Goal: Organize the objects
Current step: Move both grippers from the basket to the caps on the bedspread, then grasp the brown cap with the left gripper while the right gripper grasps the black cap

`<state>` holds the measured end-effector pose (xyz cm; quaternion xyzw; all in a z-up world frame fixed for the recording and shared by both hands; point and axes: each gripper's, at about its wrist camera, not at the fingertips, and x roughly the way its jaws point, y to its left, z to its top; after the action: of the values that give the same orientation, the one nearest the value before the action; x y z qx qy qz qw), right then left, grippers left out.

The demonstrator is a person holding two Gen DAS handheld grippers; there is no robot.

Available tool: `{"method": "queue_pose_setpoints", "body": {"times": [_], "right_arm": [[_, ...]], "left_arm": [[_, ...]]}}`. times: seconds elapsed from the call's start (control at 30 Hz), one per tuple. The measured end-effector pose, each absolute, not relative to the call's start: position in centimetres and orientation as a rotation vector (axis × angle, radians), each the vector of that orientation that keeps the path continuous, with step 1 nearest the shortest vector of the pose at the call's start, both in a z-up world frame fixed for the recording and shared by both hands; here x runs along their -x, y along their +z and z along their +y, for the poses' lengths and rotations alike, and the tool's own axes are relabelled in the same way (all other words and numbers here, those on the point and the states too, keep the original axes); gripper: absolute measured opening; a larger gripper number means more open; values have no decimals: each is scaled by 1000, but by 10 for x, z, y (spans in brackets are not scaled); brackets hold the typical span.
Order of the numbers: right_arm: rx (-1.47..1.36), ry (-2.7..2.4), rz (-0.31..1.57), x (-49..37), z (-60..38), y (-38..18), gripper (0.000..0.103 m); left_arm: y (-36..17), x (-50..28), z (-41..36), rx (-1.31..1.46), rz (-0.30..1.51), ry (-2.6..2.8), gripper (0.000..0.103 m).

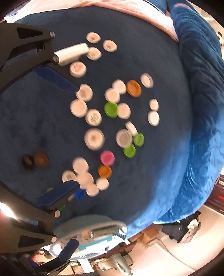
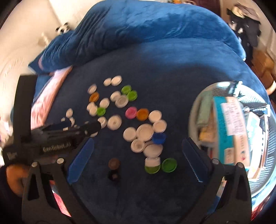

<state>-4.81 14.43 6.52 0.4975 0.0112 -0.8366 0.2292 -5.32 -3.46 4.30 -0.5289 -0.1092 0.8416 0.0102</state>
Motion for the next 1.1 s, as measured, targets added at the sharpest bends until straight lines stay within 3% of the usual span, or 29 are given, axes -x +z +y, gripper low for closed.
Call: {"method": "queue_pose_setpoints", "body": {"times": [0.33, 0.47, 0.53, 0.63, 0.67, 0.7, 0.9, 1.1], "right_arm": [[-1551, -2055, 231, 12, 95, -9, 102], [-1578, -2021, 254, 9, 86, -27, 92], [-1585, -2006, 267, 10, 81, -34, 80], [-1590, -2024, 292, 12, 83, -36, 51], [-1588, -2033, 260, 13, 87, -33, 33], [-1587, -2041, 210, 16, 94, -30, 30], [-1546, -2192, -15, 24, 143, 2, 30], [-1507, -2281, -125, 31, 166, 15, 30]], "left_arm": [[-11, 14, -93, 1843, -397, 2640, 102], [-20, 3, -98, 1870, -400, 2629, 102], [-21, 0, -98, 1871, -400, 2625, 102], [-22, -3, -97, 1867, -402, 2618, 102], [-22, -3, -96, 1867, -406, 2612, 102], [-22, -2, -95, 1861, -408, 2608, 102], [-23, 3, -61, 1810, -334, 2538, 102], [-32, 12, -7, 1768, -208, 2416, 101]]}}
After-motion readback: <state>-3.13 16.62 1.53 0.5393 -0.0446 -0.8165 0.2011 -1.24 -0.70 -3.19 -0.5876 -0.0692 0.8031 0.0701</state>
